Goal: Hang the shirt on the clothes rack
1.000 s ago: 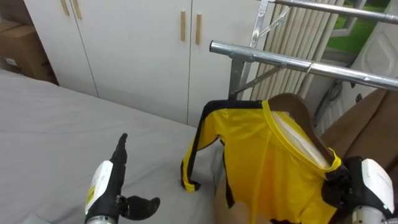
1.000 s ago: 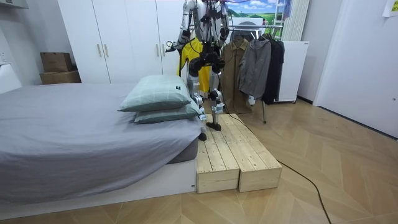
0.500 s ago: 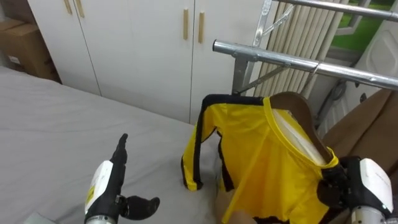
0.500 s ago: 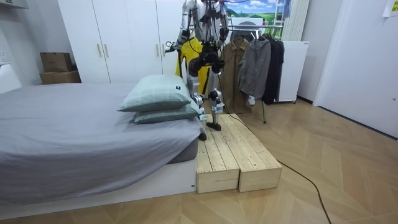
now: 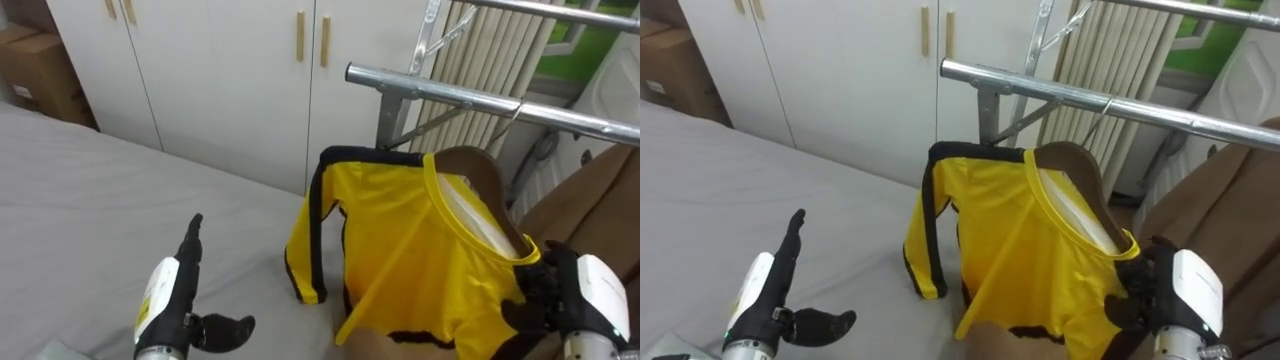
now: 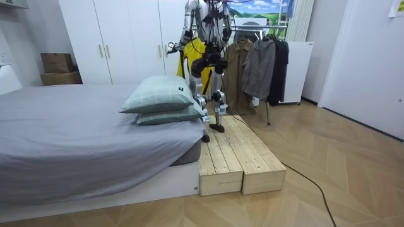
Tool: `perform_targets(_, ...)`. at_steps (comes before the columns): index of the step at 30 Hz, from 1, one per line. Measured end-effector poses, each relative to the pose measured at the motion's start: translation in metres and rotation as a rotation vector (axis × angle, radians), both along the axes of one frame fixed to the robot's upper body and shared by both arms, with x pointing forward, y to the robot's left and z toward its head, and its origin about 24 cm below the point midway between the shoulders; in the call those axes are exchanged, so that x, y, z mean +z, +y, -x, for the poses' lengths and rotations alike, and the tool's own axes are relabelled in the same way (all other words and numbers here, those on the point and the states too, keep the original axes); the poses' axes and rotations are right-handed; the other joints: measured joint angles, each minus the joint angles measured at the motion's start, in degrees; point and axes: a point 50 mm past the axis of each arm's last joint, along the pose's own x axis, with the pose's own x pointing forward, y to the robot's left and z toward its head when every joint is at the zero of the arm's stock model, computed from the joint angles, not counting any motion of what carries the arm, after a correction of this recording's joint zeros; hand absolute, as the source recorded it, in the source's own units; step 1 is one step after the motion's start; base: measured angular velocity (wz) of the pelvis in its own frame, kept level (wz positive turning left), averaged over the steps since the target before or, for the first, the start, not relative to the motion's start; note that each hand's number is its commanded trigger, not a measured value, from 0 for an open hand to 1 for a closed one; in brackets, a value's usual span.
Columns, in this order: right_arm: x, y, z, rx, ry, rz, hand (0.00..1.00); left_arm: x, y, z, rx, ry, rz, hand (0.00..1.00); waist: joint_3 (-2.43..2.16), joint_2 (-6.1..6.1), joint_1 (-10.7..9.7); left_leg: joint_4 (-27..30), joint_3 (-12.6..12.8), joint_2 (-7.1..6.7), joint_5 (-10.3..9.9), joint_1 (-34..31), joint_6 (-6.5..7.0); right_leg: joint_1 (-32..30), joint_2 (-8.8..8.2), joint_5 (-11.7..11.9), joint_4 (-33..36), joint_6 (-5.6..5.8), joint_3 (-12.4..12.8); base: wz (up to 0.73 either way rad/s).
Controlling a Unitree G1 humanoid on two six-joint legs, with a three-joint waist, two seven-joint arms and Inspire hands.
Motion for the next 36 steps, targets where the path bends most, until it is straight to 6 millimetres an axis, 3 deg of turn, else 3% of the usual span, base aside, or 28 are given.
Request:
perform_targets(5, 0.011, 0.001, -0.007, -0.125, -0.14, -0.352, 0.0, 0.001, 0.001, 0.0, 0.012, -0.006, 0.018, 0.0, 0.07, 0.21, -0.38, 0.01, 0.12, 0.0, 0.0, -0.25, 0.0, -0.34, 0.02, 0.0, -0.04, 0.0, 0.2, -0.01)
perform_targets(10, 0.031, 0.011, -0.011, -0.095, -0.287, -0.565, 0.0, 0.005, -0.001, -0.002, 0.001, -0.034, 0.022, 0.0, 0.13, 1.04, -1.38, 0.07, 0.31, 0.07, 0.0, -0.79, 0.0, -0.79, 0.05, 0.07, 0.19, -0.06, 0.21, 0.0)
perform_targets(19, 0.025, 0.014, -0.005, -0.021, -0.259, -0.633, 0.0, 0.007, -0.001, -0.001, 0.002, -0.088, 0.023, 0.0, 0.28, 2.03, -1.77, 0.06, 1.09, 0.28, 0.0, -0.83, 0.0, -1.04, 0.32, 0.07, 0.25, -0.1, 0.52, -0.01)
perform_targets(36, 0.025, 0.018, -0.006, 0.042, -0.244, -0.653, 0.0, 0.01, -0.003, -0.001, -0.003, -0.129, -0.016, 0.0, 0.34, 1.79, -1.57, 0.13, 1.86, 0.27, 0.0, -0.92, 0.0, -1.85, 0.57, 0.07, 1.11, -0.1, 1.49, -0.03)
